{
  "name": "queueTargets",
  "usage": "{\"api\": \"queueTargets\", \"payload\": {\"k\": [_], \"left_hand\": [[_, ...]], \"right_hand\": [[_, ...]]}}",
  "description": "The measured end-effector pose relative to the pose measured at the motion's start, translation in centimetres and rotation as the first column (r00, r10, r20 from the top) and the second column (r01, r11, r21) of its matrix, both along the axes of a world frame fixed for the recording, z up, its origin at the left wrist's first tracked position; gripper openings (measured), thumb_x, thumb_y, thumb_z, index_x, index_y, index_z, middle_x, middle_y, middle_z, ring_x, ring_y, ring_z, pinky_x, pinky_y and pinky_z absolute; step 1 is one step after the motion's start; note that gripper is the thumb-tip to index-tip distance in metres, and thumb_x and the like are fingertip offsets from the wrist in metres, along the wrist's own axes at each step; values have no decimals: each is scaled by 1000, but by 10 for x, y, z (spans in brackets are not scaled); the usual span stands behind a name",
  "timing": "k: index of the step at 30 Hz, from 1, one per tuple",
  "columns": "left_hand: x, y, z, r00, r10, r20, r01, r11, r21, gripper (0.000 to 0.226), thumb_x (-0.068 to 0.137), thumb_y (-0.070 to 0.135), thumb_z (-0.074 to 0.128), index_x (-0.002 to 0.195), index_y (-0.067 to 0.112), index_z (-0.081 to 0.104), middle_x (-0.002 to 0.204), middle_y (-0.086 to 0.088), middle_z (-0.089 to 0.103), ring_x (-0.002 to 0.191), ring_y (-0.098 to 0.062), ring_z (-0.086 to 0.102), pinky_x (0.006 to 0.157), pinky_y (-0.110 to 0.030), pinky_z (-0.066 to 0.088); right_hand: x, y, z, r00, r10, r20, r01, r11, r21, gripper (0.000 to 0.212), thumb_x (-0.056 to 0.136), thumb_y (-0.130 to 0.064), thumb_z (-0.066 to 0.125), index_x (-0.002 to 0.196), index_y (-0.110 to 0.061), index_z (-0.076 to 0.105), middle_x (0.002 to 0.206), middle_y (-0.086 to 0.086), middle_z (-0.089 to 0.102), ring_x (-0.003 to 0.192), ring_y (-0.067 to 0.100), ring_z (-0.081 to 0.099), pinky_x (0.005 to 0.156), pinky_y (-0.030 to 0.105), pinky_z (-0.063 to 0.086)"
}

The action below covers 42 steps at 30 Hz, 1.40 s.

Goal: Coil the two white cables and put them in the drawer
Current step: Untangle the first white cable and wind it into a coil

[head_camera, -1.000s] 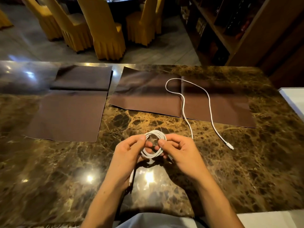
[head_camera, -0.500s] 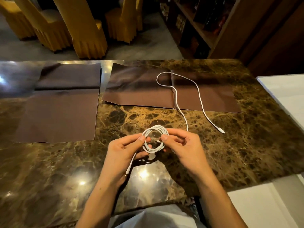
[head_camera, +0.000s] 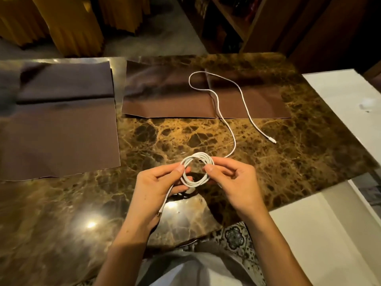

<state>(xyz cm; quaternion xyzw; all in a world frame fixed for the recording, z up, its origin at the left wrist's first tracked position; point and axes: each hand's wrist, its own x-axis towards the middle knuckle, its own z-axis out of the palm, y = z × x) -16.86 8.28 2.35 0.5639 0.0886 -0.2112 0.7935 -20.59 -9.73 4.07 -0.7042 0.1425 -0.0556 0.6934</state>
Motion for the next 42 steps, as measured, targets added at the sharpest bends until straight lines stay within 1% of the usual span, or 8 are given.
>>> {"api": "queueTargets", "payload": {"k": [4, 11, 16, 21, 29, 34, 38, 42], "left_hand": [[-2, 5, -4, 999, -40, 1, 40, 999, 12, 19, 93, 13, 67, 107, 5, 78, 100, -16, 79, 95, -33, 76, 78, -35, 62], [-8, -8, -2, 997, -71, -26, 72, 997, 16, 21, 93, 10, 68, 110, 2, 76, 101, -18, 79, 96, -34, 76, 82, -38, 63], [-21, -40, 2, 996, -84, -24, 85, 996, 32, 20, 93, 7, 67, 110, 0, 76, 99, -19, 79, 94, -34, 77, 80, -37, 64], [-38, -94, 8, 990, -134, -53, 136, 990, 34, 18, 92, 4, 65, 105, -2, 76, 93, -20, 79, 85, -30, 78, 68, -27, 63], [-77, -206, 3, 936, -343, -84, 344, 939, -3, 25, 95, -5, 57, 113, -2, 73, 103, -16, 79, 91, -21, 77, 74, -23, 61], [-102, -270, -13, 870, -489, -56, 492, 869, 52, 28, 95, -2, 60, 119, 5, 73, 112, -13, 77, 102, -23, 73, 81, -27, 60], [-120, -315, -30, 838, -535, -105, 545, 832, 102, 27, 95, -3, 60, 117, 6, 74, 106, -13, 79, 91, -18, 74, 75, -24, 59], [-129, -350, -54, 820, -541, -188, 569, 805, 168, 26, 94, -6, 60, 114, 2, 75, 92, -14, 79, 74, -15, 72, 73, -25, 61]], "right_hand": [[-7, 4, -7, 1000, -1, -15, 1, 1000, 0, 22, 89, -4, 72, 110, -11, 76, 91, 11, 80, 86, 25, 77, 82, 36, 61], [-23, -10, -11, 999, -19, -28, 19, 1000, -2, 23, 91, -7, 71, 113, -10, 75, 97, 9, 80, 92, 33, 76, 83, 45, 61], [-41, -40, -12, 999, -32, -39, 34, 998, 49, 24, 91, -5, 69, 112, -15, 75, 101, 5, 80, 95, 27, 76, 80, 35, 61], [-70, -89, -13, 995, -92, -42, 94, 994, 56, 26, 91, -4, 69, 114, -14, 75, 103, 3, 80, 97, 23, 76, 83, 34, 60], [-135, -184, -22, 944, -326, -55, 329, 942, 70, 27, 92, -4, 68, 117, -11, 73, 102, -1, 80, 97, 18, 76, 81, 27, 60], [-169, -243, -40, 854, -513, -86, 512, 858, -41, 25, 86, -9, 77, 110, -17, 75, 91, -2, 80, 88, 16, 77, 76, 26, 60], [-193, -283, -59, 811, -573, -121, 564, 820, -102, 25, 85, -12, 79, 109, -11, 75, 94, 2, 79, 87, 16, 76, 78, 28, 61], [-204, -312, -82, 793, -590, -149, 562, 804, -194, 18, 86, -15, 79, 104, -18, 77, 95, -3, 79, 88, 11, 75, 79, 28, 61]]}}
